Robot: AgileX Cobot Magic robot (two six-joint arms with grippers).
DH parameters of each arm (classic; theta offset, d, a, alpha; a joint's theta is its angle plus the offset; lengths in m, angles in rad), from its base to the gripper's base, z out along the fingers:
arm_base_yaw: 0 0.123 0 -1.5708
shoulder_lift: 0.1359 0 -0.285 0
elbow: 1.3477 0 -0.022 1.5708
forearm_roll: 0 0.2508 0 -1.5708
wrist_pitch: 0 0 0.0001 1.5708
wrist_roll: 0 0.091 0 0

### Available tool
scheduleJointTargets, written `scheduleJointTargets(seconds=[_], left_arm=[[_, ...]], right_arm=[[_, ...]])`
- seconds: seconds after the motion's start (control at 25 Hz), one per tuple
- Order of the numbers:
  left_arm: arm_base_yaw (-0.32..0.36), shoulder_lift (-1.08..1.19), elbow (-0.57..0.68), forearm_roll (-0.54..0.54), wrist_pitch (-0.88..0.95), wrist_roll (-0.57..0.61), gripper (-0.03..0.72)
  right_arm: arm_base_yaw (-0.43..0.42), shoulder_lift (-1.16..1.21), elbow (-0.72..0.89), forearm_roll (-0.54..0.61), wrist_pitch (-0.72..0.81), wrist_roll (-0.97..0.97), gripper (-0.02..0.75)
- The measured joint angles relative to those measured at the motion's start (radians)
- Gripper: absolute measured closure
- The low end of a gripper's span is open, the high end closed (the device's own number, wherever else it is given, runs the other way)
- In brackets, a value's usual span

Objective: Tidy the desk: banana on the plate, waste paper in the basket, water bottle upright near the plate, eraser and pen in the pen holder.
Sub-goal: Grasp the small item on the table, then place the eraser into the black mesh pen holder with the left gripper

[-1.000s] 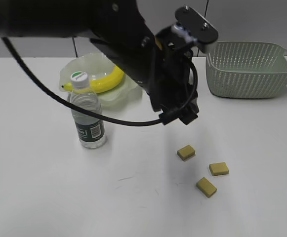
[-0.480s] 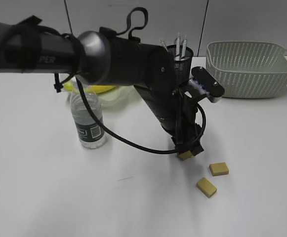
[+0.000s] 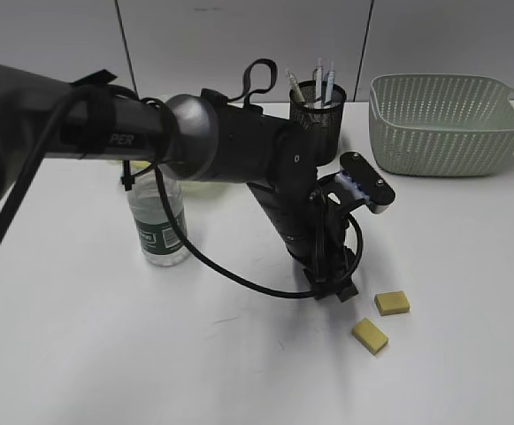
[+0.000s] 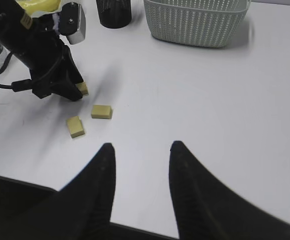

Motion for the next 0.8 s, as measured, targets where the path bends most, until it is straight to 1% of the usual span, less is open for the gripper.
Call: scheduleJointTargets(seconds=[0.04, 0.08, 0.16, 0.28, 0.32, 0.4, 0.52, 0.6, 0.8], left_arm=[[0.0, 0.0, 0.0, 0.001, 0.0, 0.0, 0.356], [0.0, 0.0, -0.001, 0.001, -0.002, 0.0, 0.393], [0.0, -0.007, -0.001, 0.003, -0.018, 0.0, 0.505], [0.005, -0.054, 0.0, 0.004, -0.114, 0.0, 0.503], [0.011, -0.08, 0.0, 0.004, -0.177, 0.0, 0.503], [0.035, -0.13, 0.0, 0.003, -0.327, 0.0, 0.503], [0.089, -0.165, -0.002, -0.004, -0.62, 0.0, 0.503], [0.118, -0.164, -0.002, -0.012, -0.737, 0.0, 0.503], [0.149, -0.116, -0.008, -0.012, -0.912, 0.0, 0.503]], right_arm=[[0.0, 0.0, 0.0, 0.0, 0.0, 0.0, 0.442], [0.0, 0.0, 0.0, 0.0, 0.0, 0.0, 0.442], [0.0, 0.0, 0.0, 0.0, 0.0, 0.0, 0.442], [0.0, 0.0, 0.0, 0.0, 0.0, 0.0, 0.442], [0.0, 0.0, 0.0, 0.0, 0.0, 0.0, 0.443], [0.0, 0.0, 0.0, 0.0, 0.0, 0.0, 0.443], [0.0, 0.0, 0.0, 0.0, 0.0, 0.0, 0.444], [0.0, 0.0, 0.0, 0.0, 0.0, 0.0, 0.444], [0.0, -0.001, 0.0, 0.0, 0.0, 0.0, 0.444]])
